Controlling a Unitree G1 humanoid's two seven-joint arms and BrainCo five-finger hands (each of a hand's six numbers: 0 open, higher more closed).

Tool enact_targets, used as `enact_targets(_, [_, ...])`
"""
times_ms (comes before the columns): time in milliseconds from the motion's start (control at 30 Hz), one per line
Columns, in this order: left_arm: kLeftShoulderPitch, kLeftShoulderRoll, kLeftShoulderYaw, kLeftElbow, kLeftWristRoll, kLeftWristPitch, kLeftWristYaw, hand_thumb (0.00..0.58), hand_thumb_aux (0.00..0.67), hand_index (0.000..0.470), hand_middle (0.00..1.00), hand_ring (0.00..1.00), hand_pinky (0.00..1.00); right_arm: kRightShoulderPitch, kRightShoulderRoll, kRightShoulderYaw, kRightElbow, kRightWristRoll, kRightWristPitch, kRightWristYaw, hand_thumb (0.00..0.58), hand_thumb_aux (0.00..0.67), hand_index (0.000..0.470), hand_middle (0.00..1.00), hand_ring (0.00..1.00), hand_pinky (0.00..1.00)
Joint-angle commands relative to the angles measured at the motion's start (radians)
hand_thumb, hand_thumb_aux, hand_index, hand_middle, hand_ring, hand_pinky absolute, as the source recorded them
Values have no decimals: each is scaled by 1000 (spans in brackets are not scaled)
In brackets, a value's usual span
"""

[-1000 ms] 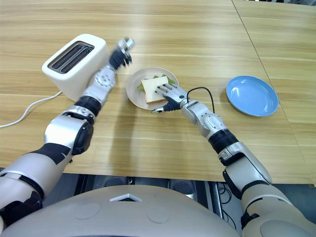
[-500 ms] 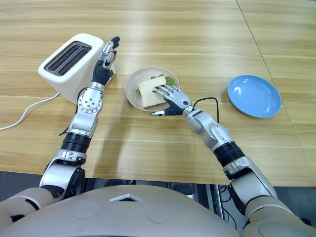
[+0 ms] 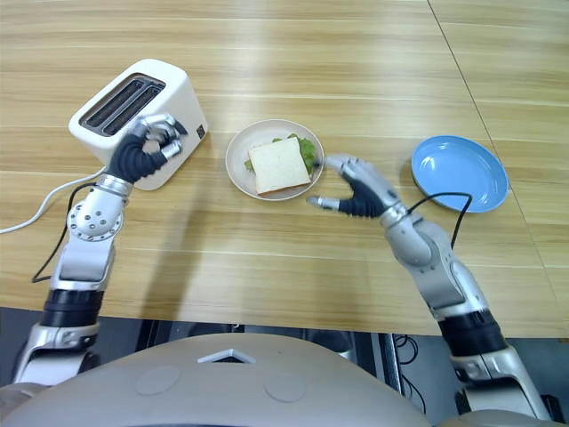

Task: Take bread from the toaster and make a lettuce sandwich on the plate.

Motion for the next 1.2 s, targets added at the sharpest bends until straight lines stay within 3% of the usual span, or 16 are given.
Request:
enact_targets(33, [29, 50, -131, 18, 77, 58, -137, 580, 670, 460, 1000, 1000, 1000, 50, -13, 27, -51, 18, 43, 107, 580, 670, 460, 1000, 1000, 1000])
enact_targets(267, [-41, 22, -285, 225, 206, 91, -181, 580, 670, 460, 1000, 1000, 1000, -52, 50, 109, 105, -115, 70, 104, 580, 670, 460, 1000, 1000, 1000])
enact_targets(500, [-245, -87, -379, 536, 315, 103, -118, 580, 670, 460, 1000, 1000, 1000, -379, 154, 260, 560, -367, 55, -81, 580, 670, 460, 1000, 1000, 1000])
enact_targets(700, [-467, -190, -376, 768, 379, 87, 88, 580, 670, 460, 1000, 1000, 1000, -659, 251, 368, 925, -485, 28, -271, 580, 670, 460, 1000, 1000, 1000])
enact_targets(767, [-552, -237, -356, 873, 372, 77, 171, 548, 512, 352, 1000, 1000, 1000, -762, 288, 383, 1044, -499, 19, -356, 580, 670, 460, 1000, 1000, 1000])
enact_targets(800, [-590, -252, -350, 922, 376, 82, 214, 496, 415, 285, 1000, 1000, 1000, -810, 301, 393, 1095, -512, 19, -408, 580, 670, 460, 1000, 1000, 1000])
enact_targets(833, [-624, -266, -337, 969, 370, 81, 255, 294, 200, 137, 1000, 1000, 1000, -855, 313, 403, 1141, -528, 21, -466, 580, 670, 460, 537, 537, 537])
enact_targets(867, [-651, -275, -321, 1010, 357, 81, 289, 0, 0, 0, 612, 612, 612, -888, 319, 412, 1177, -538, 24, -509, 538, 489, 336, 0, 0, 0])
enact_targets(933, [-686, -281, -298, 1068, 341, 73, 349, 0, 0, 0, 612, 612, 612, -928, 323, 418, 1220, -543, 23, -579, 538, 489, 336, 0, 0, 0])
enact_targets(967, [-696, -278, -285, 1084, 335, 62, 384, 0, 0, 0, 0, 0, 0, -937, 319, 413, 1228, -537, 16, -609, 0, 0, 0, 0, 0, 0])
enact_targets(1200, [-645, -217, -239, 1016, 337, -50, 563, 0, 0, 0, 0, 0, 0, -842, 234, 307, 1075, -415, -57, -695, 0, 0, 0, 0, 0, 0])
